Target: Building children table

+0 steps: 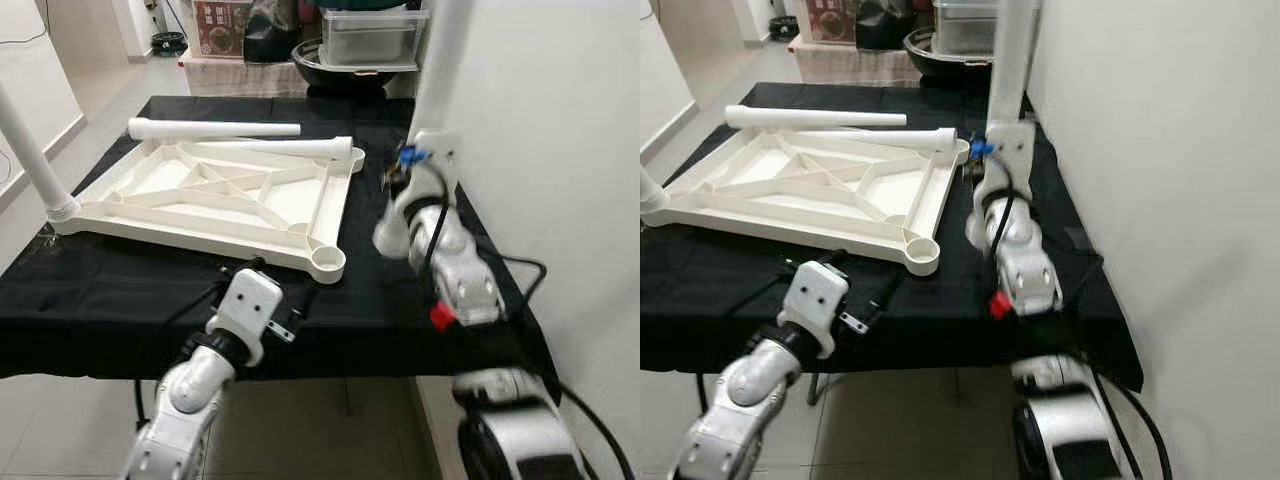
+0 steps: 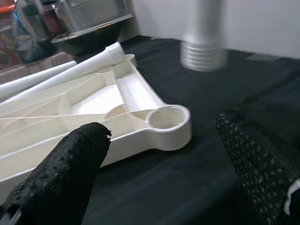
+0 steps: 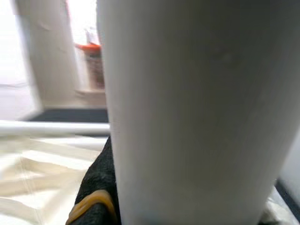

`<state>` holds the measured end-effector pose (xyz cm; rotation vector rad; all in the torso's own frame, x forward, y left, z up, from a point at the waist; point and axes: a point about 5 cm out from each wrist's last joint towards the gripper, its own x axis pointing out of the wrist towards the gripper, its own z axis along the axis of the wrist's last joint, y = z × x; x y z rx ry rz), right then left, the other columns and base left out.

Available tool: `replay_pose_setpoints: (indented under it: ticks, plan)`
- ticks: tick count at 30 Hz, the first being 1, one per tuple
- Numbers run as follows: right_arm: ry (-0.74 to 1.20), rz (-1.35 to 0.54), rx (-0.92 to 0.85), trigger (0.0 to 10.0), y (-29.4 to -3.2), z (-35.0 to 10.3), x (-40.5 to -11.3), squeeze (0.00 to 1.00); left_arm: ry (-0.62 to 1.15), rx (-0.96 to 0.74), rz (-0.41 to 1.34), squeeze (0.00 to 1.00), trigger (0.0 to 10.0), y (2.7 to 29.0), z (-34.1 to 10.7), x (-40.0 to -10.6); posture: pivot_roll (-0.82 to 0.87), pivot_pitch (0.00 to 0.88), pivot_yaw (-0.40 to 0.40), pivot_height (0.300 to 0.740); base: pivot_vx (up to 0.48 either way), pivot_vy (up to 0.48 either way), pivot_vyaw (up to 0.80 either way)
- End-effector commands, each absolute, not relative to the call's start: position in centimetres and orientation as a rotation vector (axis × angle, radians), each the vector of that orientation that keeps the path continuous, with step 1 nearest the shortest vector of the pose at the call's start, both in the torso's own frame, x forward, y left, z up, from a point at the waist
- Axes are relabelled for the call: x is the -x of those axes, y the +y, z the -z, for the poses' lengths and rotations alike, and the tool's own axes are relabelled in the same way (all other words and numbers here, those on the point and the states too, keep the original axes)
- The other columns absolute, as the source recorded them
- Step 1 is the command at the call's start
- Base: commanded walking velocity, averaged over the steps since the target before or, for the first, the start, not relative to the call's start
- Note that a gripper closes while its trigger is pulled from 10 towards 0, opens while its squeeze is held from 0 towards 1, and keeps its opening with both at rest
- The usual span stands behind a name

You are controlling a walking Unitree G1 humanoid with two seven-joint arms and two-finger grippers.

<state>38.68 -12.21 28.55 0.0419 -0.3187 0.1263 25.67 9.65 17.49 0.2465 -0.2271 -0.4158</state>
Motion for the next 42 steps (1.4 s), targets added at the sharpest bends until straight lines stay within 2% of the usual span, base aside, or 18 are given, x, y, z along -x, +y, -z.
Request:
replay_pose_setpoints:
  ticks: [1, 8, 10, 14, 20, 23, 31, 34, 42]
  plan:
    - [-0.344, -0.269, -0.123, 10.0, -11.4, -28.4, -38.9, 0.00, -0.207, -0.238, 0.427, 0.00, 10.0, 9.2, -17.0, -25.0, 0.06, 0.060, -0.038, 0.740, 0.000, 0.000, 0.00]
    - [-0.402, -0.425, -0.190, 10.0, -10.9, -29.9, -39.7, 0.00, -0.168, -0.249, 0.466, 0.00, 10.0, 8.2, -15.7, -23.5, 0.08, 0.084, -0.051, 0.740, 0.000, 0.000, 0.00]
    - [-0.399, -0.550, -0.149, 10.0, -10.9, -30.9, -40.2, 0.00, -0.128, -0.214, 0.490, 0.00, 10.0, 8.1, -15.1, -22.3, 0.08, 0.115, -0.060, 0.740, 0.000, 0.000, 0.00]
    - [-0.347, -0.646, -0.070, 10.0, -11.7, -31.5, -40.9, 0.00, -0.090, -0.187, 0.551, 0.00, 10.0, 7.7, -14.6, -20.6, 0.09, 0.153, -0.069, 0.740, 0.000, 0.000, 0.00]
    - [-0.316, -0.769, -0.001, 10.0, -11.8, -31.1, -40.8, 0.00, -0.064, -0.177, 0.552, 0.00, 10.0, 7.7, -14.5, -19.8, 0.09, 0.189, -0.066, 0.740, 0.000, 0.000, 0.00]
    - [-0.227, -0.868, 0.051, 10.0, -11.6, -29.6, -40.7, 0.00, -0.054, -0.163, 0.546, 0.00, 10.0, 7.9, -14.8, -19.5, 0.10, 0.210, -0.060, 0.740, 0.000, 0.000, 0.00]
    - [-0.249, -0.890, 0.065, 10.0, -11.5, -29.5, -40.7, 0.00, -0.038, -0.162, 0.544, 0.00, 10.0, 8.1, -14.9, -19.2, 0.10, 0.219, -0.054, 0.740, 0.000, 0.000, 0.00]
    - [-0.266, -0.924, -0.024, 10.0, -11.4, -29.8, -40.7, 0.00, -0.038, -0.161, 0.548, 0.00, 10.0, 8.1, -15.1, -19.1, 0.10, 0.221, -0.053, 0.740, 0.000, 0.000, 0.00]
    - [-0.219, -0.994, 0.055, 10.0, -11.1, -28.6, -40.4, 0.00, -0.042, -0.169, 0.553, 0.00, 10.0, 8.0, -15.4, -19.2, 0.11, 0.229, -0.053, 0.740, 0.000, 0.000, 0.00]
